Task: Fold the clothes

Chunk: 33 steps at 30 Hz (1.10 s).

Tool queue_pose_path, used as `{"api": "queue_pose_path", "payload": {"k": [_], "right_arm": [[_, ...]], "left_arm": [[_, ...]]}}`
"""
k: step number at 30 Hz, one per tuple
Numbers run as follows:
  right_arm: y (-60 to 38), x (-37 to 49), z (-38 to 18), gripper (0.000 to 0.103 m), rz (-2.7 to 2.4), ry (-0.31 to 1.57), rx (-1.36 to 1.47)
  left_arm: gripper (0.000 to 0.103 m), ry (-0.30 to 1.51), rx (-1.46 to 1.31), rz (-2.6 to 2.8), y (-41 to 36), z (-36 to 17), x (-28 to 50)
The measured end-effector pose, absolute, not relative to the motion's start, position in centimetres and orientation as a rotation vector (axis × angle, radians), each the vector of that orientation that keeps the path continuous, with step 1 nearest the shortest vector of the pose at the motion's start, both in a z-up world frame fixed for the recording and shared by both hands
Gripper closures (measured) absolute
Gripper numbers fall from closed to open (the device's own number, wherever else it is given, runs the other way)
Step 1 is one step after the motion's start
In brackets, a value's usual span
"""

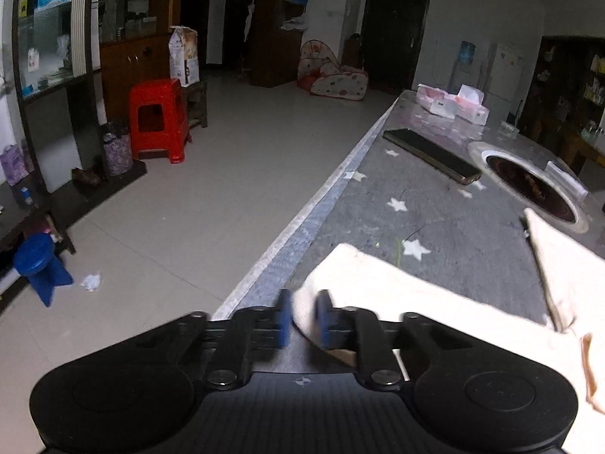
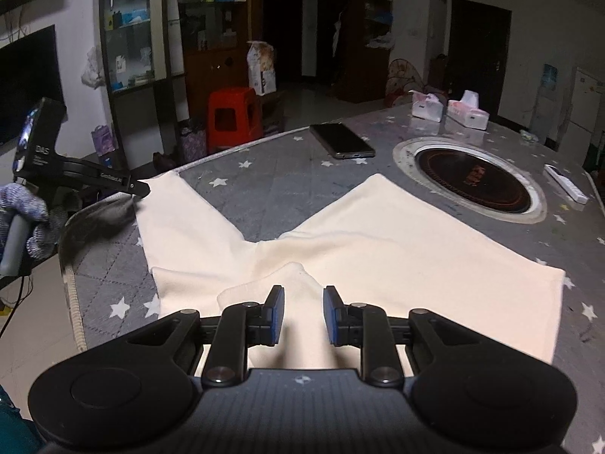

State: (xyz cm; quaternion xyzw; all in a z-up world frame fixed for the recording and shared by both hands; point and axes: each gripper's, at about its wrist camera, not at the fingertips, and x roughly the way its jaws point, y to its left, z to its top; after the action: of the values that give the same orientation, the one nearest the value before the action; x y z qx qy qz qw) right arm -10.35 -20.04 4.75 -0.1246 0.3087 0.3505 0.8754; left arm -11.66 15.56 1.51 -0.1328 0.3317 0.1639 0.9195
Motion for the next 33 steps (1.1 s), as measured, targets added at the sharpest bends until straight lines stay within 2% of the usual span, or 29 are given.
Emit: {"api": "queue_pose_path", "payload": {"k": [7,13,19,29,31,33], "right_arm": [[-23.4,-11.4,5.4,0.081,0.659,0.626,-0.201],[-26.9,-11.8,5.2,0.081,0.582,0.618,-0.130],[-30.3,-12.5,5.1,0.081,0.516,0.610,-0.075],[-34.6,-13.4,4.4,0.081,0.422,0.617,-0.007],[-35.1,-13.5,4.3,0.081,0.407,0.621,-0.002],[-35.4,-13.5,4.2,0.081,0.394,0.623,0.004]], "left_arm": [[0.094,0.555,-0.301,0.182,12.4,6.7,-11.2],[0.094,0.459,-0.281,-0.078,6.0,11.9,-10.6],[0.094,0.442,-0.251,-0.359,-1.9,14.1,-10.6],[0.094,0.599,-0.181,-0.661,-13.3,8.8,-9.8],[0.092,0.635,-0.161,-0.690,-14.4,7.4,-9.7],[0.084,0.676,-0.142,-0.702,-14.7,6.5,-9.8]]}}
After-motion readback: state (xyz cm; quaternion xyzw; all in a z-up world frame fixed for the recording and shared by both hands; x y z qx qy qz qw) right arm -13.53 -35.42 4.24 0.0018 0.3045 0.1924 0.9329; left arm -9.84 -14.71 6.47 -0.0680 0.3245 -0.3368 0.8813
